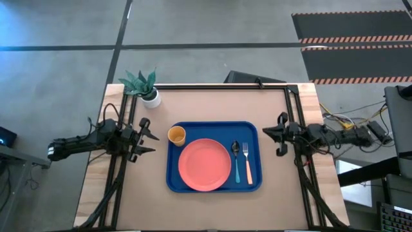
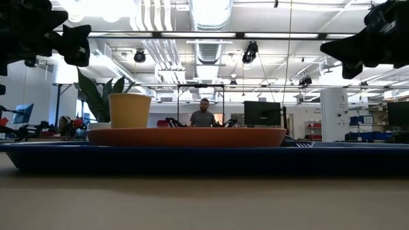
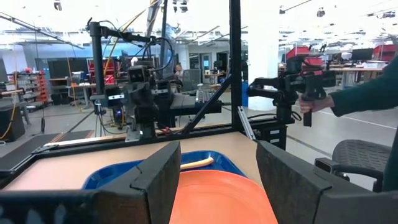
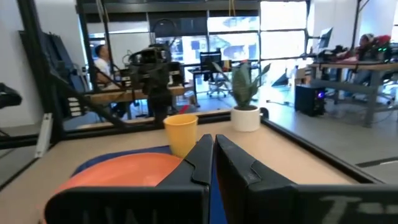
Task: Pick and place plate/cup/fork/spoon on tray
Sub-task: Return to Home Position
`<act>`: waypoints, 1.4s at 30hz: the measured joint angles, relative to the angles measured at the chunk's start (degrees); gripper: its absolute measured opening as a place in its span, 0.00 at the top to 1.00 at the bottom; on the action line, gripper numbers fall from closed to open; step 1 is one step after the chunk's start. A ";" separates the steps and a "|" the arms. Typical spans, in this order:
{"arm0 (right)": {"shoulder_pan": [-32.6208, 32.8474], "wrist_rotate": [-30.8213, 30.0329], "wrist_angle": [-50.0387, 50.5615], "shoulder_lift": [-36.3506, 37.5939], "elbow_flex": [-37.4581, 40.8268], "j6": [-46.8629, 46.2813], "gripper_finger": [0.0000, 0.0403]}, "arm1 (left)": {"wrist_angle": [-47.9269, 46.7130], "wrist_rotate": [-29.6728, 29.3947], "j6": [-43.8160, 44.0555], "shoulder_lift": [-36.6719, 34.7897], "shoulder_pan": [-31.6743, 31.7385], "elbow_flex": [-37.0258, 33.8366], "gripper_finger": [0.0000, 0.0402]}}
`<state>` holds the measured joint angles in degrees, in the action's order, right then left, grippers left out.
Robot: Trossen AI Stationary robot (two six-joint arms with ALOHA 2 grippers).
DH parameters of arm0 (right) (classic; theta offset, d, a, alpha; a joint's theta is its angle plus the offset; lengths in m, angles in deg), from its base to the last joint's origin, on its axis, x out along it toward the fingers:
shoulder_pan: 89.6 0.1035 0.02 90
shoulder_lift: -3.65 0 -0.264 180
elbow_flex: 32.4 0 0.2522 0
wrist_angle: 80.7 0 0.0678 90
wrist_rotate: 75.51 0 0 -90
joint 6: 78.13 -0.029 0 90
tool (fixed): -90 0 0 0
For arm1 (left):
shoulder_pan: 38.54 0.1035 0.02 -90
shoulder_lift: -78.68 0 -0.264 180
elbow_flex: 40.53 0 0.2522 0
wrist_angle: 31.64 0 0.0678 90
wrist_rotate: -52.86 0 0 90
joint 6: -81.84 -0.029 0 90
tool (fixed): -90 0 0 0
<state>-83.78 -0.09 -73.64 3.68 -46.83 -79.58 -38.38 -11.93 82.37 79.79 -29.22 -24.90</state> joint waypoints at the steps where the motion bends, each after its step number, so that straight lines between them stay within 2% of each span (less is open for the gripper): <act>1: -3.14 2.84 0.00 0.00 0.00 -0.02 0.98 | 0.00 -0.02 0.00 0.00 0.04 0.00 0.52; 4: -14.56 14.68 -0.01 0.00 0.00 -1.80 0.98 | 0.00 -1.40 0.01 -0.01 0.02 0.00 0.52; 10: -37.86 41.72 -3.80 0.00 0.00 -9.49 0.98 | 1.59 -8.26 0.61 0.25 0.04 -0.02 0.52; 12: -42.80 49.08 -5.29 -0.02 0.02 -11.92 0.98 | 3.86 -8.32 0.87 0.81 0.03 -0.14 0.52; 14: -45.71 52.93 -5.90 -0.04 0.02 -14.98 0.98 | 6.22 -8.38 2.62 2.09 -0.01 -0.28 0.52; 17: -45.98 53.49 -5.73 -0.26 0.04 -18.41 0.98 | 9.36 -8.43 5.40 5.36 -0.02 -0.42 0.52; 20: -43.28 52.37 -5.81 -0.59 0.04 -18.53 0.98 | 13.55 -8.44 6.64 10.31 -0.07 -0.42 0.52; 26: -32.02 40.73 -5.58 -0.65 0.04 -15.44 0.98 | 26.58 -6.98 6.60 23.03 -0.09 -0.42 0.52; 31: -22.66 29.75 -4.91 -2.02 0.07 -10.61 0.98 | 33.45 -3.95 4.70 31.16 -0.08 -0.42 0.52; 34: -18.95 26.38 -2.83 -2.42 0.07 -10.13 0.98 | 35.01 -1.13 5.08 32.14 -0.07 -0.47 0.52; 38: -17.11 25.29 -1.65 -1.78 0.07 -9.89 0.98 | 32.90 6.44 6.12 28.76 -0.13 -0.50 0.52; 42: -17.06 24.77 -1.66 -0.86 0.09 -8.38 0.98 | 24.59 6.81 8.41 22.98 -0.04 -0.44 0.52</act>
<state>-100.84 24.68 -75.30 2.82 -46.74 -87.96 -13.79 -5.12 90.79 102.77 -29.26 -25.34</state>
